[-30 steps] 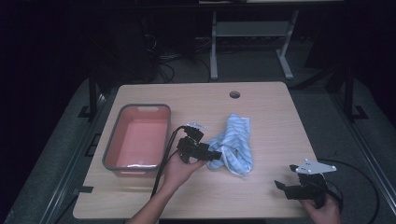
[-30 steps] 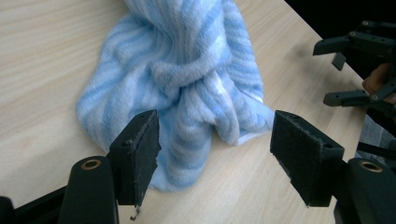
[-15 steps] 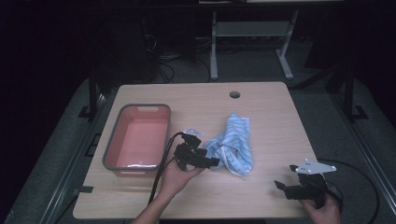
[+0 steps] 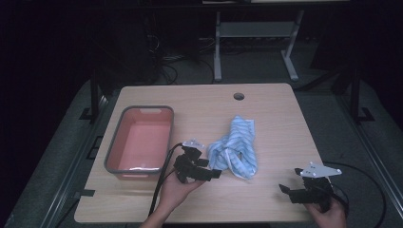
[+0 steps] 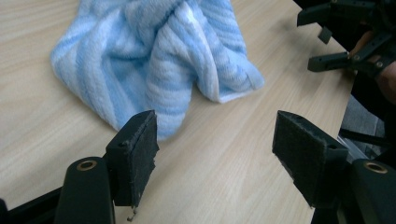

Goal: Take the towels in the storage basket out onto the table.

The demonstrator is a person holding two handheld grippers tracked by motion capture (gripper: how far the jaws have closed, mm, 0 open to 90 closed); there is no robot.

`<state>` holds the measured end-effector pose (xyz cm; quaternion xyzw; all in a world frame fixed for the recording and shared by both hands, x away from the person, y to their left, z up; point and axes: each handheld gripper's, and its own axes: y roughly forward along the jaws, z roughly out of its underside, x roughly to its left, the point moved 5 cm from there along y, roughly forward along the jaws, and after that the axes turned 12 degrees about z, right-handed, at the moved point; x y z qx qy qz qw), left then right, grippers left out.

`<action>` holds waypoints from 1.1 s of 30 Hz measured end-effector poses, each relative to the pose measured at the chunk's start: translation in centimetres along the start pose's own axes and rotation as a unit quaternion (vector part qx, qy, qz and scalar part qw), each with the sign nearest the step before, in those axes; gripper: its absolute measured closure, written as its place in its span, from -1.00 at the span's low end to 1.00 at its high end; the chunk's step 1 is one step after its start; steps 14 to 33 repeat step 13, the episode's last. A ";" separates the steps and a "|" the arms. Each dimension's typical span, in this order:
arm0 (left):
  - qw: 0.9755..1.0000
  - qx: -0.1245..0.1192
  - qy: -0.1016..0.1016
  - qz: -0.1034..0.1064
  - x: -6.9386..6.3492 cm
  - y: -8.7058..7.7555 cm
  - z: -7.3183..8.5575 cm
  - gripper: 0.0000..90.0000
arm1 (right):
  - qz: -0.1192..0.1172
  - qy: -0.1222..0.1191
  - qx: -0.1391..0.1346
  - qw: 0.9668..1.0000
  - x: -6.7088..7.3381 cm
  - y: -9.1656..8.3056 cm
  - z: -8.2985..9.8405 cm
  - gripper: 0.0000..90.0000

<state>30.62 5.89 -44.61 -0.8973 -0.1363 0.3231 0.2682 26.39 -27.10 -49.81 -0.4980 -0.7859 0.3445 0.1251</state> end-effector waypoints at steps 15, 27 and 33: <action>1.000 -0.010 0.011 0.001 -1.6 0.2 2.9 -0.38 | 0.004 0.001 -0.003 1.000 0.1 -0.3 0.3 -0.68; 1.000 -0.010 0.011 0.001 -1.6 0.2 2.9 -0.38 | 0.004 0.001 -0.003 1.000 0.1 -0.3 0.3 -0.68; 1.000 -0.010 0.011 0.001 -1.6 0.2 2.9 -0.38 | 0.004 0.001 -0.003 1.000 0.1 -0.3 0.3 -0.68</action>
